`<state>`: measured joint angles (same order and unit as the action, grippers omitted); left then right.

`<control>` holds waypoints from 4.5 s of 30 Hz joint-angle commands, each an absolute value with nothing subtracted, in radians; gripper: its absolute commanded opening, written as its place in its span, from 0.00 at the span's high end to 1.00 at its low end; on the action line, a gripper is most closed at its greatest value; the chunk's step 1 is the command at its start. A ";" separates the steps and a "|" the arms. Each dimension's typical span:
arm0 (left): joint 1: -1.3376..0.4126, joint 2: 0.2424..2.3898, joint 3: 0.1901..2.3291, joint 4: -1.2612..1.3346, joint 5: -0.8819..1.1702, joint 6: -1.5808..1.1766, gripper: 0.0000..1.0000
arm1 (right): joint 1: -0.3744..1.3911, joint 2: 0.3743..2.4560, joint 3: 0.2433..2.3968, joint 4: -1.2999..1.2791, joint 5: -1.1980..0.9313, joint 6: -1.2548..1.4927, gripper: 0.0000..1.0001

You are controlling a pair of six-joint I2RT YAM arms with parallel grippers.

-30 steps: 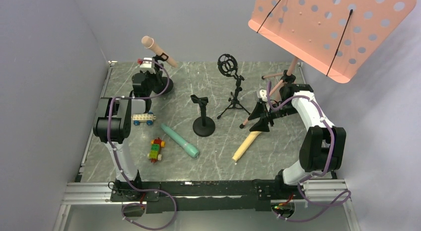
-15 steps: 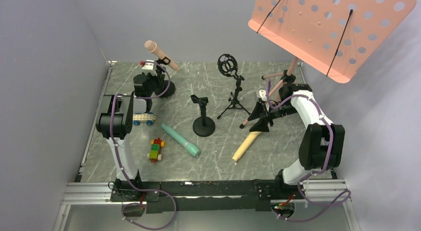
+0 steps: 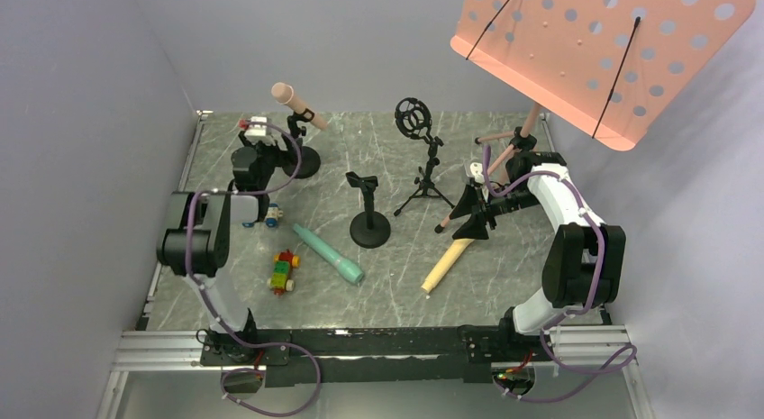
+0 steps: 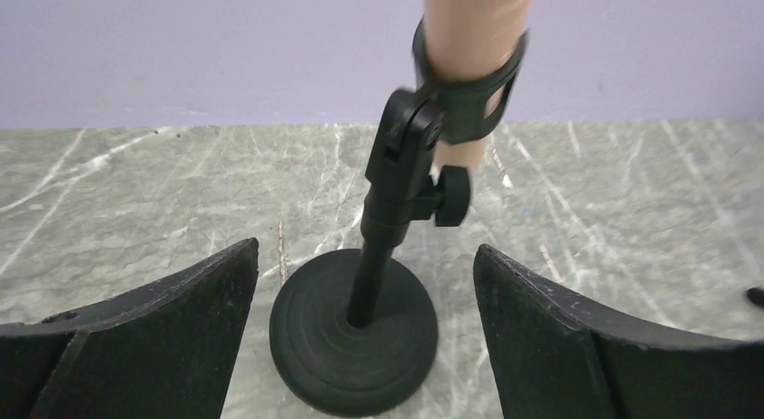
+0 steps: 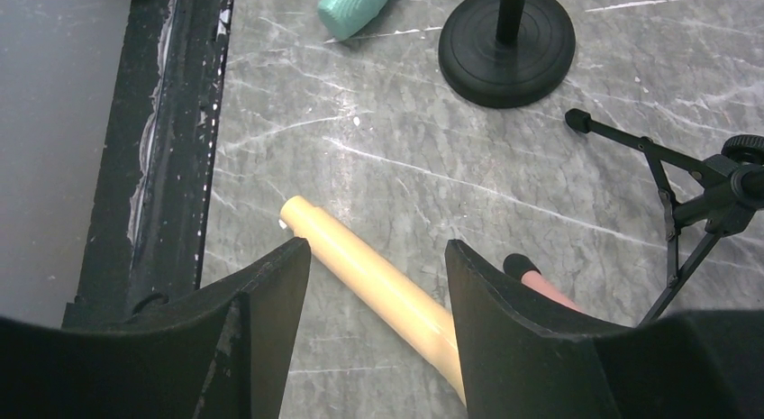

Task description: Attach the microphones to the stand

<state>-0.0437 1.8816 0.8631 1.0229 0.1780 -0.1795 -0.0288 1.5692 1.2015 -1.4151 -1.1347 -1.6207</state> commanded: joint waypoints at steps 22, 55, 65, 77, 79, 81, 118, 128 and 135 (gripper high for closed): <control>0.025 0.872 0.474 0.021 0.408 -0.804 0.04 | 0.417 1.363 1.205 -0.808 -0.903 -0.874 0.30; -0.677 1.459 0.941 -0.816 -0.137 -1.422 0.12 | 0.250 1.312 1.030 -0.871 -1.081 -1.050 0.20; -0.691 1.622 0.958 -0.776 -0.134 -1.442 0.25 | 0.238 1.316 1.043 -0.946 -1.101 -1.125 0.19; -0.704 1.566 0.976 -0.835 -0.173 -1.344 0.92 | 0.234 1.306 1.043 -0.966 -1.100 -1.148 0.19; -0.719 1.483 0.972 -0.831 -0.172 -1.257 0.96 | 0.234 1.311 1.047 -0.982 -1.106 -1.167 0.19; -0.736 1.388 0.965 -0.822 -0.143 -1.135 1.00 | 0.235 1.320 1.052 -1.004 -1.113 -1.192 0.19; -0.870 1.486 1.314 -0.986 1.002 -0.049 1.00 | 0.685 1.255 1.103 -1.072 -0.973 -1.457 0.03; -0.848 1.501 1.318 -0.943 0.959 -0.091 1.00 | 0.712 1.235 1.076 -0.991 -0.973 -1.317 0.30; -0.811 1.401 1.208 -0.819 0.983 -0.149 1.00 | 0.579 1.183 1.026 -0.952 -1.194 -1.266 0.19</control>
